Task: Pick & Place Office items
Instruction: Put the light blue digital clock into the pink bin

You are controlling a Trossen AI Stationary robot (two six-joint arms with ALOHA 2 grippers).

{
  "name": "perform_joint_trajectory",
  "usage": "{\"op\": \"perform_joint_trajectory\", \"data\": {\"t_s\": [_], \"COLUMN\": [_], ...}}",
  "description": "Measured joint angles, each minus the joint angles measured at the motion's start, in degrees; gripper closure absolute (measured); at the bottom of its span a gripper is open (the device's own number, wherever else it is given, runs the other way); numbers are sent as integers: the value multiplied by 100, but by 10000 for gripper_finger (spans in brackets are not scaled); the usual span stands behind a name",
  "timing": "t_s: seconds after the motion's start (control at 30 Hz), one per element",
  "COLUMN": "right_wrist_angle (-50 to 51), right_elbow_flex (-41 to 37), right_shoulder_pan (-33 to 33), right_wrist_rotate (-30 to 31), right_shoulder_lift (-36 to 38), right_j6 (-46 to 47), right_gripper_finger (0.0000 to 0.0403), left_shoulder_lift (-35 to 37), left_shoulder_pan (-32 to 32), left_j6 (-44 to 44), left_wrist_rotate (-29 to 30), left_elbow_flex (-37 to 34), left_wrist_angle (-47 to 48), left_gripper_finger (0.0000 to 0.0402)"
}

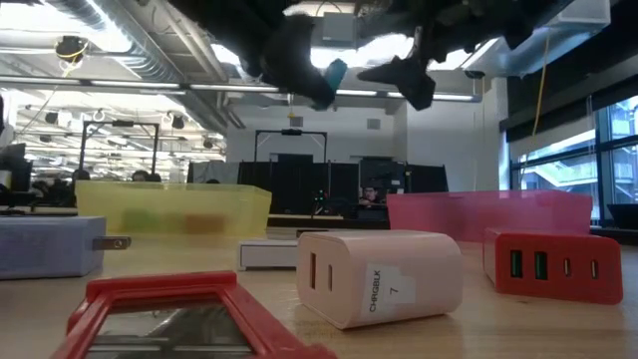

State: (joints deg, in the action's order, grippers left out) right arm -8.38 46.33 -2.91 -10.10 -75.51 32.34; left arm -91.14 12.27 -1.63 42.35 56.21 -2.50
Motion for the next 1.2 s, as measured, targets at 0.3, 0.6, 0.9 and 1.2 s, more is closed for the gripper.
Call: {"op": "perform_joint_trajectory", "data": {"t_s": [0.3, 0.6, 0.9, 1.2], "right_wrist_angle": [-248, 164, 618, 631], "right_elbow_flex": [3, 506, 804, 804], "right_shoulder_pan": [1, 1, 3, 3], "right_wrist_rotate": [508, 1085, 1557, 1290], "right_shoulder_lift": [-615, -1245, -1436, -1436], "right_j6": [639, 622, 279, 277], "right_gripper_finger": [140, 140, 155, 243], "left_shoulder_lift": [-525, -825, -825, -825], "left_shoulder_pan": [-30, -234, -302, -304], "left_j6": [695, 911, 1094, 1447], "left_wrist_rotate": [203, 579, 603, 559], "left_elbow_flex": [0, 0, 0, 0], "left_wrist_angle": [-393, -630, -567, -466], "left_gripper_finger": [242, 243, 242, 241]}}
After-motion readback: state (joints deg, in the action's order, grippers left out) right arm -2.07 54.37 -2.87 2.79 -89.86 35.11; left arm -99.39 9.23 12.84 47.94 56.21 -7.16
